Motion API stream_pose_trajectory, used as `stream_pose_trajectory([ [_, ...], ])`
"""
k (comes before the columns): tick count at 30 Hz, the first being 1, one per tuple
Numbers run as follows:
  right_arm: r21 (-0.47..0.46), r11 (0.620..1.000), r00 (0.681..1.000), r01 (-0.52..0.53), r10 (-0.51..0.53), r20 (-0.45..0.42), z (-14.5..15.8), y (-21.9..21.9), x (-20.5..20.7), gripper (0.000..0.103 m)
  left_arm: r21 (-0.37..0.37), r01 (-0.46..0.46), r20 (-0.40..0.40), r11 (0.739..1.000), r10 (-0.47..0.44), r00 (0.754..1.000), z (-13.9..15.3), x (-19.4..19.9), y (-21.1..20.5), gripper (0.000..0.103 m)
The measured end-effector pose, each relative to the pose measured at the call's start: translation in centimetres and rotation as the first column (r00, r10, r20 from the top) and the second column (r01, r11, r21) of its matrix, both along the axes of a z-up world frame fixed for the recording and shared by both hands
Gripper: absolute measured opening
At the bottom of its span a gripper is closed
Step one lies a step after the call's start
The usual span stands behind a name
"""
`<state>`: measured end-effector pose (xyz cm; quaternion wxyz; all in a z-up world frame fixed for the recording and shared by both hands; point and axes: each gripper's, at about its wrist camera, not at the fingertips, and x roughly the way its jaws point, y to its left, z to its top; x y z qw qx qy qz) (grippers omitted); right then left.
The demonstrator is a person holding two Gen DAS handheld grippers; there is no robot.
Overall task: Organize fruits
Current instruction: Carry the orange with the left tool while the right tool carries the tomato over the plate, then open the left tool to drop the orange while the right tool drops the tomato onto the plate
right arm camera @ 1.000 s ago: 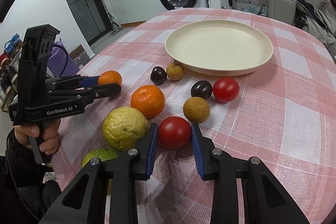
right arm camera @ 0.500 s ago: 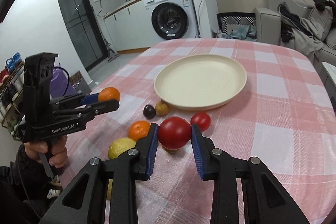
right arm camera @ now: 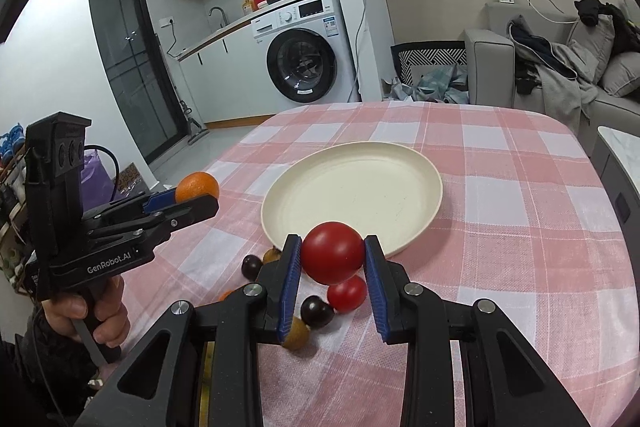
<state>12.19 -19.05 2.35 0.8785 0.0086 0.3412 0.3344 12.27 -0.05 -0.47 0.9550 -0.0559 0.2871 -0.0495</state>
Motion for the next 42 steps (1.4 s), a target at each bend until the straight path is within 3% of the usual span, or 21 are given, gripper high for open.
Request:
stream_pose_trajectory([
  [21,-0.046,0.998,0.998,0.034,-0.036,-0.047,-1.1,1.7,4.5,0.032,0.019,0.03,-0.016,0.999,-0.03,0.999,-2.2,5.9,-1.0,0.037],
  [30,-0.065,0.997,0.993,0.044,-0.051,-0.104,-2.8,2.2,5.7,0.032,0.024,0.039,-0.075,0.999,-0.037,0.996,-3.6,7.9,-1.2,0.037],
  [42,-0.12,0.99,0.991,0.075,-0.087,-0.099,-3.5,2.6,6.3,0.033,0.042,0.052,-0.12,0.998,-0.046,0.992,-4.7,9.7,-2.0,0.037],
])
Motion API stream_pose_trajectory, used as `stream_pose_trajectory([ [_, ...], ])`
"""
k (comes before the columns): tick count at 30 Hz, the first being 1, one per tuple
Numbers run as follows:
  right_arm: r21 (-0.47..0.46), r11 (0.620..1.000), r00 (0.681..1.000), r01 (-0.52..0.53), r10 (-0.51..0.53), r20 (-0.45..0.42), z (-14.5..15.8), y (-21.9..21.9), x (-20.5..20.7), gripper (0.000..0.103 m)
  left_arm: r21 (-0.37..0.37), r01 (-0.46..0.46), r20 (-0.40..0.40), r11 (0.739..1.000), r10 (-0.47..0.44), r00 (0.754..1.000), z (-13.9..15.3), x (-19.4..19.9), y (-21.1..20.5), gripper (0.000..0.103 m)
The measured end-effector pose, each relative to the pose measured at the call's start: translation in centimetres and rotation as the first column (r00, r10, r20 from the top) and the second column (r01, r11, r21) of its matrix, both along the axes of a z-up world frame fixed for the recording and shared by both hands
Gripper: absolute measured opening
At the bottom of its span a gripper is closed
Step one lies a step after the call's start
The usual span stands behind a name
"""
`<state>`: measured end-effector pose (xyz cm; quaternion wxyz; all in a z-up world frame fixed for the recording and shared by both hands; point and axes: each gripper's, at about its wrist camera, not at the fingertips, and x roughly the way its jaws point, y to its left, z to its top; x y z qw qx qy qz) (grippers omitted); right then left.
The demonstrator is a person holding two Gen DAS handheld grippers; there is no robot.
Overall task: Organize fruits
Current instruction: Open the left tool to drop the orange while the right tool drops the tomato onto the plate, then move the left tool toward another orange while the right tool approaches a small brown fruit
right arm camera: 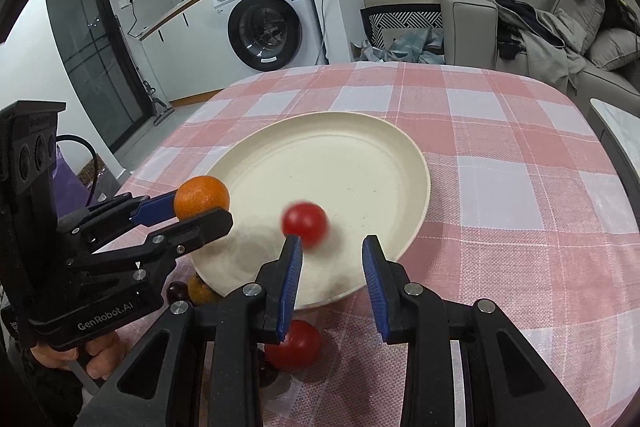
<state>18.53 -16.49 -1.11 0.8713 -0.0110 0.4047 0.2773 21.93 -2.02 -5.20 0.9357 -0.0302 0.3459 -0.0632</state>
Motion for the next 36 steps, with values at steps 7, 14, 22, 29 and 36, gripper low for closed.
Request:
stream_pose_trajectory([
  [7,-0.004,1.0,0.998,0.012,-0.011,0.069,1.6,-1.1,-1.8,0.068,0.023,-0.03,0.107,0.999,0.027,0.994,2.4,-3.0,0.5,0.076],
  [14,0.0,1.0,0.996,0.028,-0.028,0.082,2.9,-2.2,-3.7,0.103,0.047,-0.028,0.161,0.999,0.02,0.987,4.4,-7.0,1.1,0.102],
  [22,-0.02,0.999,0.994,0.042,-0.04,0.104,3.8,-2.6,-5.5,0.103,0.052,-0.045,0.163,0.998,0.036,0.986,5.5,-11.4,1.7,0.102],
  [29,-0.041,0.998,0.996,0.037,-0.034,0.082,3.1,-2.8,-7.1,0.103,0.044,-0.04,0.149,0.998,0.033,0.988,5.4,-13.7,1.5,0.102],
  [36,-0.08,0.997,0.998,0.006,-0.001,0.068,1.9,-2.3,-8.1,0.103,0.077,-0.035,0.129,0.996,0.025,0.991,4.3,-14.7,1.2,0.102],
])
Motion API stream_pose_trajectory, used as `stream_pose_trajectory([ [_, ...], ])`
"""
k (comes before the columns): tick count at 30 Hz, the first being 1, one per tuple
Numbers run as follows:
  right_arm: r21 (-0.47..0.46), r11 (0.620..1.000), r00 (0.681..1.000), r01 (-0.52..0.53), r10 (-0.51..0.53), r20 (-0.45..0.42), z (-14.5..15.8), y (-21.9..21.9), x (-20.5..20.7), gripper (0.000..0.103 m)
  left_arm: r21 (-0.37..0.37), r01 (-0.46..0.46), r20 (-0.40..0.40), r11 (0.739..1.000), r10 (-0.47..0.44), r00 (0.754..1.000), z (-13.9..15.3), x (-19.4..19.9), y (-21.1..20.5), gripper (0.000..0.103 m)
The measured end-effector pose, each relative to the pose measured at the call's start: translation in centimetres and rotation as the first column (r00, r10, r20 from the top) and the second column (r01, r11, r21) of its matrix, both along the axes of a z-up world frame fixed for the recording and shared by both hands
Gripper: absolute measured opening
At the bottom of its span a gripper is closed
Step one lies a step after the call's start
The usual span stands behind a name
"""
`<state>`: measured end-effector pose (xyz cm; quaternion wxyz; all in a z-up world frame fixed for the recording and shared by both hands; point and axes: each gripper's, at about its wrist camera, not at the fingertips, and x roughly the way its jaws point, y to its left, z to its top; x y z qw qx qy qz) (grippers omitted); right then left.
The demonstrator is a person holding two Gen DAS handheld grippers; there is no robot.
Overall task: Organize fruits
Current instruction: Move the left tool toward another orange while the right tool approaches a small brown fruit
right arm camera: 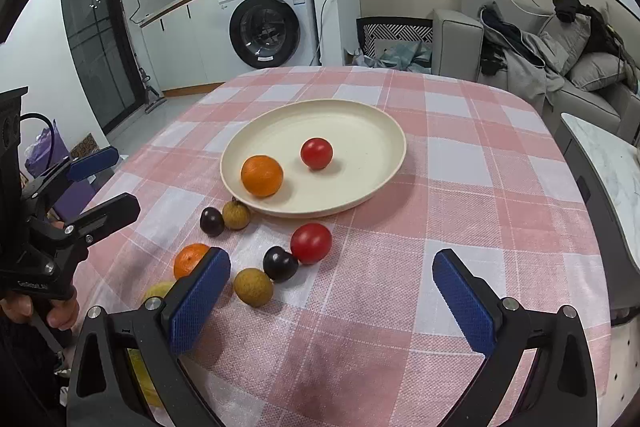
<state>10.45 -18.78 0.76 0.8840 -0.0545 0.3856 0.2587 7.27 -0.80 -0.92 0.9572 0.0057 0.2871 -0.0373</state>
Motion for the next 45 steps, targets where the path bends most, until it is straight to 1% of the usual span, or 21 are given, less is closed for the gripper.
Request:
stream_pose_trajectory([
  [8,-0.039,0.998,0.997,-0.052,0.05,-0.059,-2.0,1.1,0.1,0.103,-0.013,0.011,-0.056,1.0,-0.012,0.998,-1.4,1.3,0.8,0.102],
  [13,-0.064,0.995,0.993,-0.071,0.065,-0.095,-3.3,1.6,0.1,0.103,-0.031,0.008,-0.065,0.999,-0.01,0.998,-1.7,1.8,1.2,0.102],
  [15,-0.076,0.994,0.99,-0.079,0.069,-0.122,-3.8,1.8,0.1,0.103,-0.036,0.014,-0.07,0.999,-0.016,0.997,-1.9,2.1,1.3,0.102],
  [17,-0.067,0.993,0.987,-0.095,0.086,-0.132,-4.0,2.0,0.0,0.101,-0.039,0.022,-0.077,0.999,-0.025,0.997,-2.1,2.2,1.1,0.102],
  [18,-0.067,0.992,0.986,-0.104,0.095,-0.136,-4.2,2.1,0.0,0.1,-0.037,0.027,-0.082,0.999,-0.029,0.996,-2.3,2.3,1.0,0.102],
  [20,-0.063,0.99,0.984,-0.122,0.113,-0.138,-4.2,2.3,-0.2,0.088,-0.033,0.032,-0.086,0.999,-0.035,0.996,-2.5,2.4,0.8,0.102],
  [22,-0.053,0.989,0.983,-0.138,0.13,-0.132,-4.2,2.6,-0.5,0.086,-0.047,0.037,-0.091,0.998,-0.041,0.995,-2.6,2.6,0.8,0.102],
  [24,-0.045,0.987,0.981,-0.154,0.147,-0.129,-4.2,2.8,-0.7,0.081,-0.055,0.041,-0.097,0.998,-0.046,0.994,-2.8,2.8,0.8,0.102],
  [25,-0.037,0.986,0.979,-0.162,0.156,-0.13,-4.2,2.8,-0.8,0.077,-0.052,0.039,-0.098,0.998,-0.044,0.994,-2.9,2.8,0.8,0.102],
  [28,-0.029,0.985,0.98,-0.169,0.165,-0.115,-4.0,3.0,-0.9,0.074,-0.053,0.039,-0.1,0.998,-0.044,0.994,-3.0,3.0,0.9,0.102],
  [31,-0.015,0.984,0.978,-0.179,0.176,-0.11,-3.8,3.1,-1.0,0.065,-0.063,0.042,-0.102,0.997,-0.049,0.994,-3.0,3.0,0.9,0.102],
  [32,-0.013,0.984,0.978,-0.18,0.177,-0.107,-3.7,3.1,-1.1,0.065,-0.064,0.042,-0.101,0.997,-0.048,0.994,-3.0,3.0,0.9,0.102],
  [36,0.017,0.983,0.976,-0.185,0.186,-0.112,-3.7,3.0,-0.9,0.059,-0.062,0.037,-0.107,0.997,-0.043,0.993,-3.1,3.1,1.0,0.102],
  [38,0.025,0.982,0.975,-0.189,0.191,-0.112,-3.6,3.0,-0.9,0.052,-0.061,0.035,-0.108,0.998,-0.042,0.993,-3.2,3.1,0.9,0.102],
  [41,0.049,0.978,0.971,-0.202,0.207,-0.118,-3.5,2.9,-0.8,0.048,-0.057,0.037,-0.11,0.998,-0.043,0.993,-3.2,3.0,0.8,0.102],
  [43,0.049,0.977,0.97,-0.209,0.213,-0.116,-3.5,3.0,-0.9,0.043,-0.053,0.039,-0.11,0.998,-0.045,0.993,-3.2,3.0,0.7,0.102],
  [45,0.045,0.975,0.969,-0.216,0.22,-0.109,-3.4,3.2,-1.1,0.041,-0.057,0.041,-0.113,0.998,-0.047,0.992,-3.2,3.1,0.7,0.102],
])
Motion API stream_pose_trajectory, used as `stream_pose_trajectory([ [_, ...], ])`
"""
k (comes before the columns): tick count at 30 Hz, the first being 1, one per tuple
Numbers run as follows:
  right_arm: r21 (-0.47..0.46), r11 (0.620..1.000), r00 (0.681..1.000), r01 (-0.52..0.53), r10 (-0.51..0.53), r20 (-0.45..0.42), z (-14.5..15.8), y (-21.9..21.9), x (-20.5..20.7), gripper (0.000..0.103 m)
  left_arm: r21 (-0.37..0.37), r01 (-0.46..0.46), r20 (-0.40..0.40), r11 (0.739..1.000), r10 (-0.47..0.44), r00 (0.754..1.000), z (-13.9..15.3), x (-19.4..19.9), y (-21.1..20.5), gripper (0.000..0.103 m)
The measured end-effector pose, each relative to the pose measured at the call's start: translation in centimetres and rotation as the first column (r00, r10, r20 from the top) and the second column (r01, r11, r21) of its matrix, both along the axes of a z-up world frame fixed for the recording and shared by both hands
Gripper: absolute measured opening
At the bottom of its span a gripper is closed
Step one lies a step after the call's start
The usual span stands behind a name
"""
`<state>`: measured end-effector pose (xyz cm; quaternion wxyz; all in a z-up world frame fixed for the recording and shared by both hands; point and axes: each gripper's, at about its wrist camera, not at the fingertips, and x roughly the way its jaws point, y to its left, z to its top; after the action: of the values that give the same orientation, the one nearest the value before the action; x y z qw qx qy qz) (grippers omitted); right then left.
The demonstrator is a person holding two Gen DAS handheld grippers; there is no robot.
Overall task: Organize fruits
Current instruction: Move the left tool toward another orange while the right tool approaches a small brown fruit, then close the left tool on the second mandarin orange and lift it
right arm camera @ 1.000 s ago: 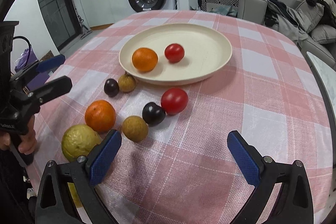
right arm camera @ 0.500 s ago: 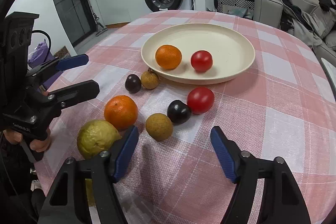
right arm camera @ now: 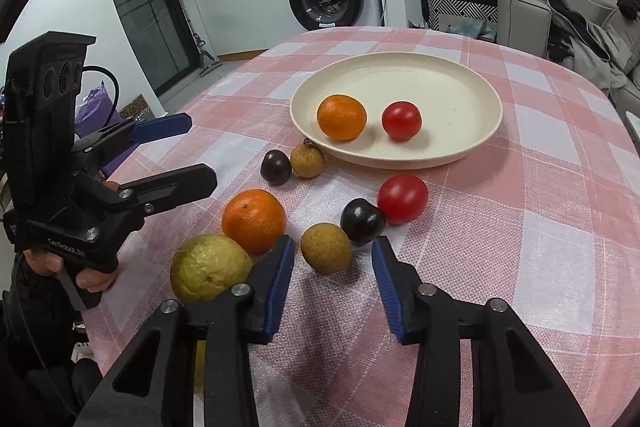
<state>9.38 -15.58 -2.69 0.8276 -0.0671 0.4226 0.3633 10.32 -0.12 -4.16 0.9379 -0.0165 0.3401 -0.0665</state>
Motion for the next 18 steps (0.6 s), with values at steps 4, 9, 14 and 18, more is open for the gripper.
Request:
stream_pose_trajectory([
  [4,0.007,1.0,1.0,-0.018,0.018,-0.005,-0.1,0.4,-0.2,0.038,0.0,0.005,-0.018,1.0,-0.005,1.0,-0.2,0.2,-0.3,0.102],
  [9,0.002,1.0,1.0,-0.028,0.028,-0.003,-0.1,0.6,-0.5,0.034,-0.013,0.006,-0.043,1.0,-0.006,0.999,-0.6,0.5,-0.5,0.102],
  [14,-0.011,1.0,1.0,-0.025,0.025,-0.01,-0.2,0.7,-0.4,0.029,-0.012,-0.006,-0.071,1.0,0.005,0.997,-1.1,1.1,-0.6,0.102],
  [18,-0.013,1.0,1.0,-0.028,0.028,-0.008,-0.2,0.7,-0.5,0.027,-0.039,-0.005,-0.099,0.999,0.001,0.995,-1.4,1.4,-0.5,0.102],
])
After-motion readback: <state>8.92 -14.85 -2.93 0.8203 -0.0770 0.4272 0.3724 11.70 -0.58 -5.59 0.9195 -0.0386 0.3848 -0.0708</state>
